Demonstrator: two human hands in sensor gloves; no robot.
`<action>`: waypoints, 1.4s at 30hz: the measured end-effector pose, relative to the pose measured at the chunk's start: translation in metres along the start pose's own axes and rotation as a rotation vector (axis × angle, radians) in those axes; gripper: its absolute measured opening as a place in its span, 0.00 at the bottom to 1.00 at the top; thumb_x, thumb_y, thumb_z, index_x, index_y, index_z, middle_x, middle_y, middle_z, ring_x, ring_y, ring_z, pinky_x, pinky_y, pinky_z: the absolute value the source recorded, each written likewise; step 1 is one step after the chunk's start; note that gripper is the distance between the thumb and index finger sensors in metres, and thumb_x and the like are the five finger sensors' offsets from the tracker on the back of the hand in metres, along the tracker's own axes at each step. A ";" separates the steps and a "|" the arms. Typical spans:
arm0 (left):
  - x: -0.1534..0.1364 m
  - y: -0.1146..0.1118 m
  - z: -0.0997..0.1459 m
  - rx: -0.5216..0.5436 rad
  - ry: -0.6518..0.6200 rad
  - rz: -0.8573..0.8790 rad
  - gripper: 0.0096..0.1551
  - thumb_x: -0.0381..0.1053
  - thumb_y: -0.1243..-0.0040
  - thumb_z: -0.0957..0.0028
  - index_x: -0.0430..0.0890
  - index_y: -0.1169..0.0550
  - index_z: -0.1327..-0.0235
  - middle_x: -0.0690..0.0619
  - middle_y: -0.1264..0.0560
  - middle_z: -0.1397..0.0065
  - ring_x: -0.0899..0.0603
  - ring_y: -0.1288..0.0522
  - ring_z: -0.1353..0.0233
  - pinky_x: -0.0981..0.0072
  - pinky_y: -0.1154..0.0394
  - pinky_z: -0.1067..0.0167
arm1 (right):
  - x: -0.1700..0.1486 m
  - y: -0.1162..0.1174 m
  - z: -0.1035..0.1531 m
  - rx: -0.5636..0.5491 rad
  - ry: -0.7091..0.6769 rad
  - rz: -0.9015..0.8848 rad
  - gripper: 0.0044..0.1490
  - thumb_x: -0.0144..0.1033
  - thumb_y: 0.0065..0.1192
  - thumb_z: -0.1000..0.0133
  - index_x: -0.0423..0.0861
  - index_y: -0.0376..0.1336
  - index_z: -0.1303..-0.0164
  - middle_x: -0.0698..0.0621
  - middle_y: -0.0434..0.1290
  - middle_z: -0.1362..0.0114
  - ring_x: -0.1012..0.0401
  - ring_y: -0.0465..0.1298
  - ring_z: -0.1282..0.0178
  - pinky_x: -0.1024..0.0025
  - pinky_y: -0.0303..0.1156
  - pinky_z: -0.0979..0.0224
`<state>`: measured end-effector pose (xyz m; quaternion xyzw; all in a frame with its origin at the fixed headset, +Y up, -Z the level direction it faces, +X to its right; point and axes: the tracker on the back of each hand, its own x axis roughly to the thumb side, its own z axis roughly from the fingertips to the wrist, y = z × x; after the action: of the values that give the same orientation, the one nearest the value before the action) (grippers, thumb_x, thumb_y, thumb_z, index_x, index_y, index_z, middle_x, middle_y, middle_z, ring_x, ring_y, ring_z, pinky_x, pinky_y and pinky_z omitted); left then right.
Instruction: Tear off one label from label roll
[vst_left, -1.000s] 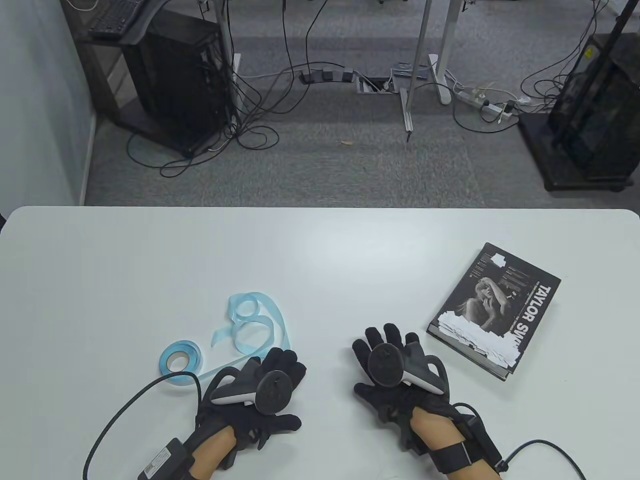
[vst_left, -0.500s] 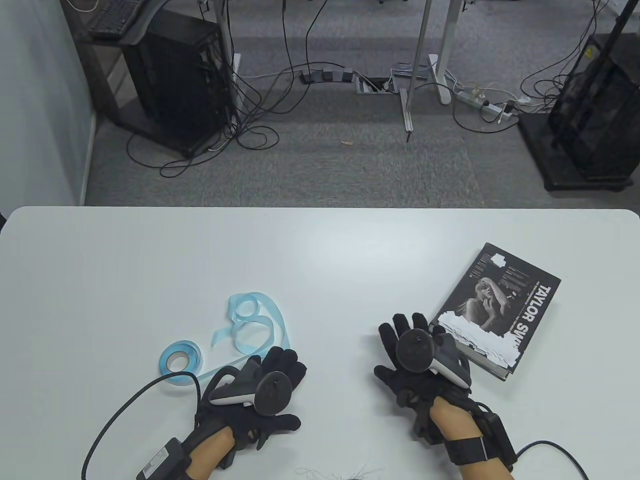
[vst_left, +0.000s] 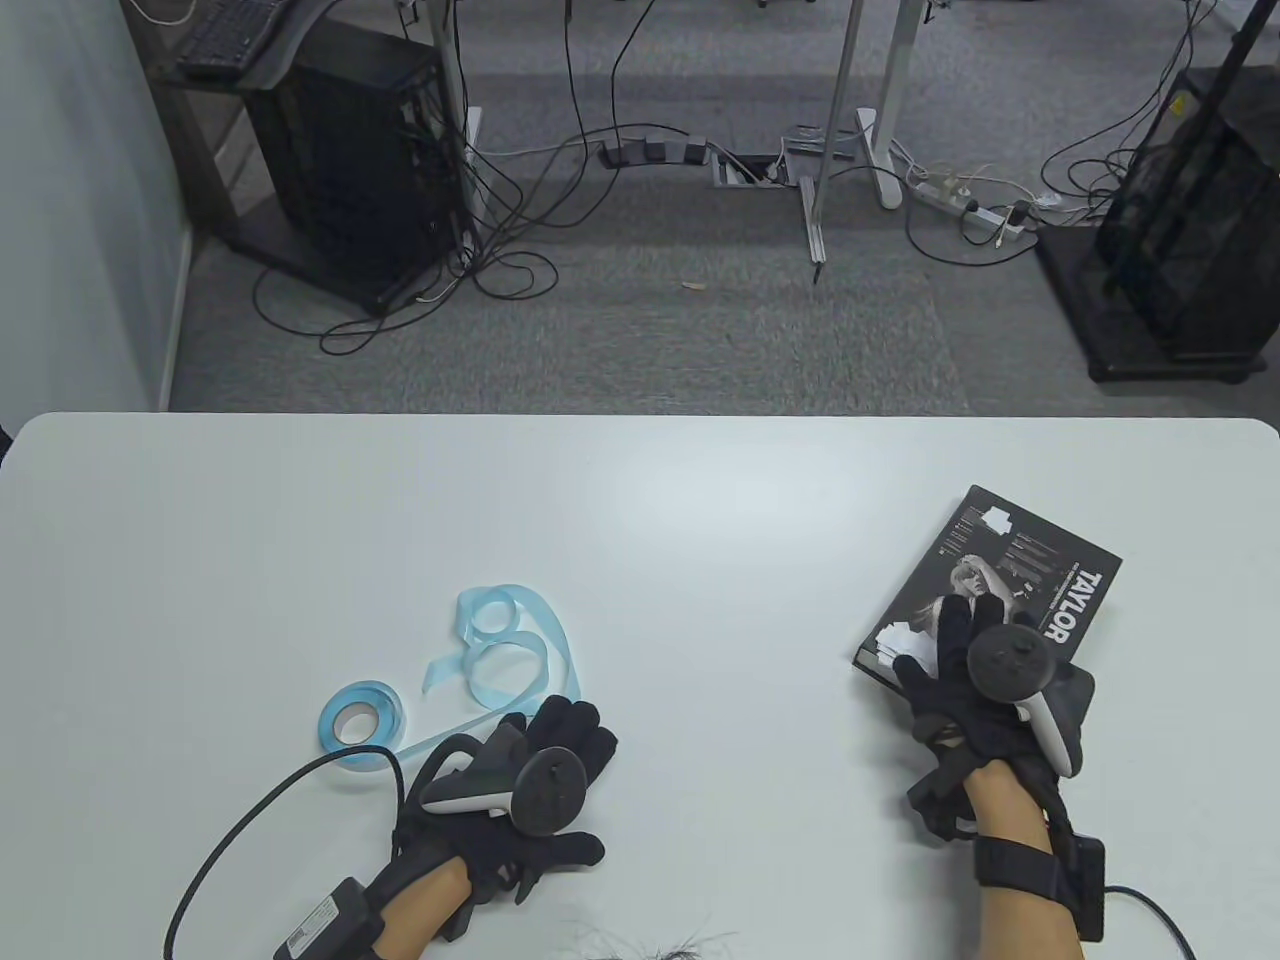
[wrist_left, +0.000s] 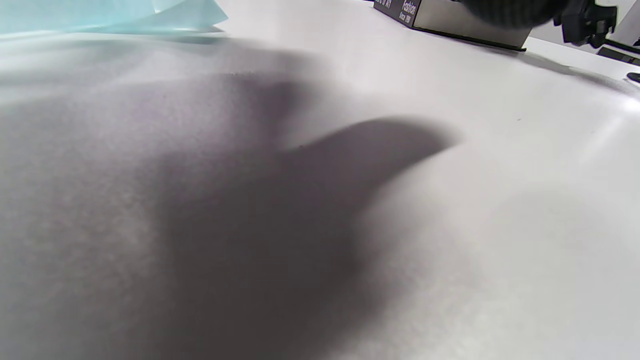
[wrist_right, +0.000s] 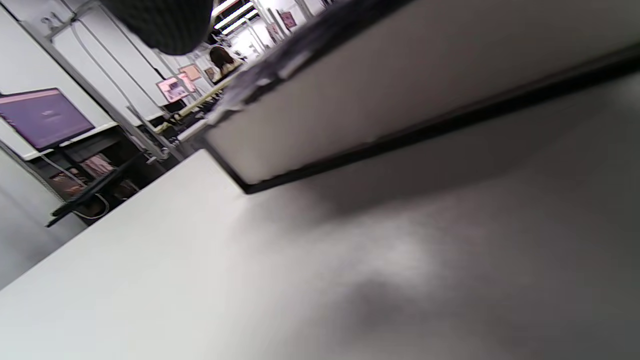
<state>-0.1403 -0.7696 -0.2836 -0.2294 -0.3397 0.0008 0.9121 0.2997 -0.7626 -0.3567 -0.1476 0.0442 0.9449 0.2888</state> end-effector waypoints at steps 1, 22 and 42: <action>0.000 0.000 0.000 0.001 0.000 0.001 0.58 0.72 0.55 0.52 0.48 0.67 0.27 0.45 0.75 0.22 0.34 0.72 0.19 0.30 0.65 0.30 | -0.005 0.003 -0.002 0.012 0.007 -0.009 0.50 0.57 0.58 0.48 0.59 0.36 0.24 0.50 0.27 0.18 0.45 0.23 0.19 0.38 0.17 0.29; 0.001 0.000 0.000 0.005 -0.004 -0.006 0.58 0.72 0.55 0.52 0.47 0.67 0.26 0.45 0.75 0.22 0.34 0.72 0.19 0.30 0.65 0.30 | 0.001 0.023 -0.003 0.059 0.008 0.157 0.48 0.60 0.58 0.49 0.63 0.41 0.23 0.52 0.30 0.16 0.46 0.26 0.16 0.35 0.19 0.26; -0.002 0.000 0.004 0.005 0.017 -0.001 0.58 0.72 0.55 0.52 0.47 0.67 0.26 0.45 0.75 0.21 0.34 0.72 0.19 0.30 0.65 0.30 | 0.098 0.098 0.059 0.326 -0.462 0.274 0.48 0.61 0.58 0.50 0.63 0.40 0.24 0.52 0.30 0.17 0.46 0.26 0.16 0.35 0.20 0.27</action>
<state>-0.1448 -0.7684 -0.2823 -0.2268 -0.3322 -0.0009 0.9156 0.1525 -0.7819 -0.3309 0.1268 0.1477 0.9640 0.1811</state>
